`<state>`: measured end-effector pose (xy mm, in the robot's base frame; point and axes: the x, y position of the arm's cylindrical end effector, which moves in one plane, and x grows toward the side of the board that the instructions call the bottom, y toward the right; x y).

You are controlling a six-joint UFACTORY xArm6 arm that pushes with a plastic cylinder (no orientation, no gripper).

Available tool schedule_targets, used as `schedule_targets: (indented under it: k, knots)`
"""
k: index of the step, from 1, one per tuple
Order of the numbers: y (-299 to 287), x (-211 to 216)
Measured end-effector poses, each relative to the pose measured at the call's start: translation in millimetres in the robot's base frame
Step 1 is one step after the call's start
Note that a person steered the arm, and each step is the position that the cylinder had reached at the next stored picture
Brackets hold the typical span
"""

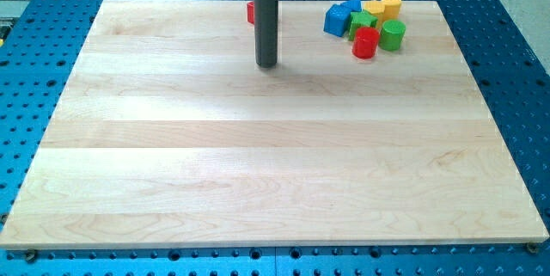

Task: Place your arm at the right to the green circle

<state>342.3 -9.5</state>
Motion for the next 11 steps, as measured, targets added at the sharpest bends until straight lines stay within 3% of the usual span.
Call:
schedule_targets:
  k: [2,3,4,5,6,7,8,11]
  knots:
    - [0.1,0.6]
    - [11.5,25.3]
    - [67.0,66.8]
    - [178.7,76.8]
    - [262.7,56.8]
    - [300.7,-8.9]
    - [300.6,-39.3]
    - [269.4,-50.1]
